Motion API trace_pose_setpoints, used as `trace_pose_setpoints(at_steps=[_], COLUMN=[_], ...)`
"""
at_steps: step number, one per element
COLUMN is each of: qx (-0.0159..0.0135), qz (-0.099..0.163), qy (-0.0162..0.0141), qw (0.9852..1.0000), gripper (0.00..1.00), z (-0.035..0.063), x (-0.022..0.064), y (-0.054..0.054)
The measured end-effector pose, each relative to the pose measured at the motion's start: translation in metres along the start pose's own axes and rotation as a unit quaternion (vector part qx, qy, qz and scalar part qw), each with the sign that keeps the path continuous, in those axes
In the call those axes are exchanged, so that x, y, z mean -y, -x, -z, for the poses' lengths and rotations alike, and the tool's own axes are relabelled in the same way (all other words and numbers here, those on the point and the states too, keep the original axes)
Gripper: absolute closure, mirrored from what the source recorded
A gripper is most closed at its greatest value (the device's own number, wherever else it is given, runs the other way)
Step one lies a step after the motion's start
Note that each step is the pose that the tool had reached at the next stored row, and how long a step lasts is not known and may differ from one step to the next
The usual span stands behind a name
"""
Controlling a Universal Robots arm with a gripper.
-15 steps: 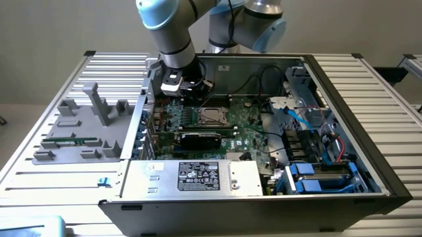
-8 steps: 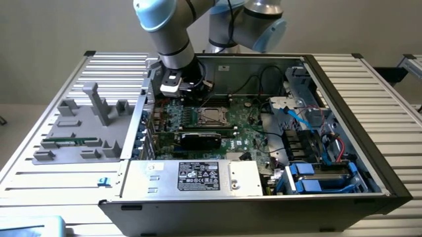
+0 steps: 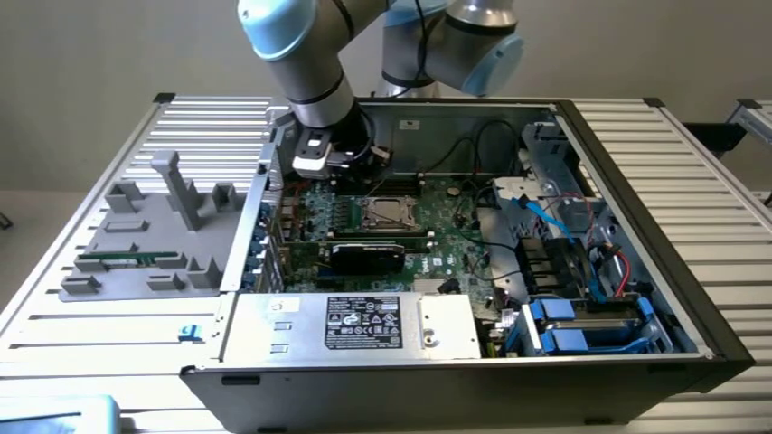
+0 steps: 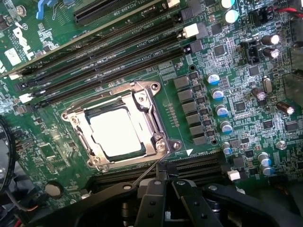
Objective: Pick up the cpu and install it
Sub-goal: 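Install the first cpu locking lever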
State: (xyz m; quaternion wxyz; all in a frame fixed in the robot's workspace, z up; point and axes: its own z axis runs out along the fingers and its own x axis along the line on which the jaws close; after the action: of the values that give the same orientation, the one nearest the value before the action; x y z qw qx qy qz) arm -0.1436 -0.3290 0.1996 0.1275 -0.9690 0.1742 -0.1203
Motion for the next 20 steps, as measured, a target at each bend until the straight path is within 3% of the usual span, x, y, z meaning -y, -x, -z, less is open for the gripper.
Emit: trace_pose_setpoints(at_steps=[10,20], qx=[-0.004,-0.0053], qz=[0.001,0.001], qy=[-0.0015,-0.002], qw=[1.0,1.0], gripper=[0.89,0.89], z=[-0.0019,-0.003], x=[-0.0008,0.0003], y=[0.0008,-0.0027])
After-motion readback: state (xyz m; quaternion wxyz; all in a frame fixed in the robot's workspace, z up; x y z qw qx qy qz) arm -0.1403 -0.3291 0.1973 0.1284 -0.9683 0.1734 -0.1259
